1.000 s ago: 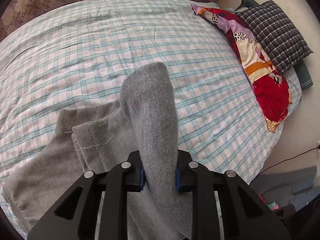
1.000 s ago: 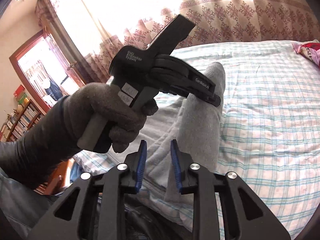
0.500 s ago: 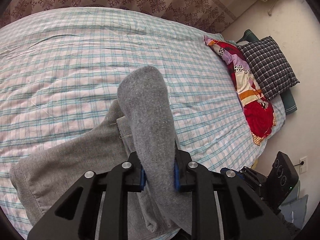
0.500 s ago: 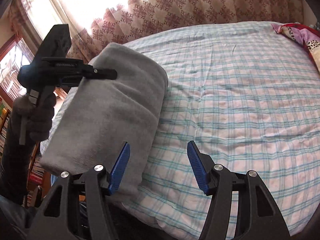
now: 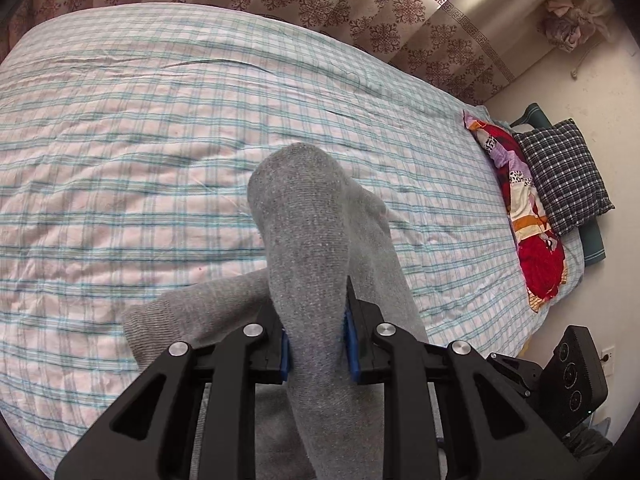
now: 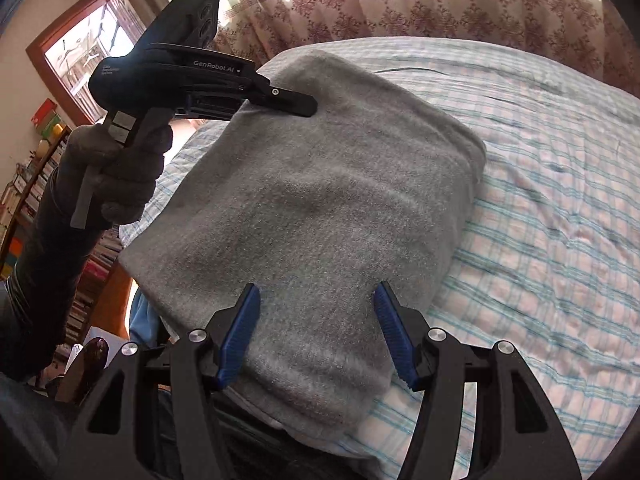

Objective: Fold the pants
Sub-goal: 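Lift the folded end with the left gripper and fold it over the stack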

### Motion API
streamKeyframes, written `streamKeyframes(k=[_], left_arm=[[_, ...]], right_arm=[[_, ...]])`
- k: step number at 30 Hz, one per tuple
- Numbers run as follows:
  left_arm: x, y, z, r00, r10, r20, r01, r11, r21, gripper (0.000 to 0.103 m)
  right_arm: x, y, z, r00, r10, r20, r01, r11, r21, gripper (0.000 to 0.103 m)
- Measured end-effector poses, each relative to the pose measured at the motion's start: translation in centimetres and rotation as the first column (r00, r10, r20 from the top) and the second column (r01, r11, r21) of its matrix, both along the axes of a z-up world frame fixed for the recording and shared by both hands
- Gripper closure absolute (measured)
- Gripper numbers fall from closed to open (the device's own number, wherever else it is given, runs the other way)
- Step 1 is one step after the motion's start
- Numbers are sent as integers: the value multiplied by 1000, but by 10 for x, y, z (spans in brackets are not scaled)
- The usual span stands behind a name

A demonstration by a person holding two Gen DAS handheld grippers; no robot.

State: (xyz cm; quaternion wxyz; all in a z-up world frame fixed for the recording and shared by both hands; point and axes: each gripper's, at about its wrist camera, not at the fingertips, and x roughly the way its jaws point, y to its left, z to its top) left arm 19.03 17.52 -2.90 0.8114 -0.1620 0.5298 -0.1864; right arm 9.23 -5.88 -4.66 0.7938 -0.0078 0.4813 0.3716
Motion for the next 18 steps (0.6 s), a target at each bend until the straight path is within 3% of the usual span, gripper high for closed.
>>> streamKeyframes(k=[10, 14, 18], left_arm=[[6, 62, -51, 991, 90, -96, -90, 996, 5, 82], [8, 70, -73, 987, 103, -120, -102, 995, 15, 75], [3, 72, -75, 987, 123, -99, -120, 992, 33, 69]], right_arm=[[4, 65, -18, 989, 143, -46, -144, 989, -21, 42], [2, 63, -14, 987, 158, -15, -159, 987, -25, 42], [7, 39, -4, 994, 107, 30, -106, 994, -37, 42]])
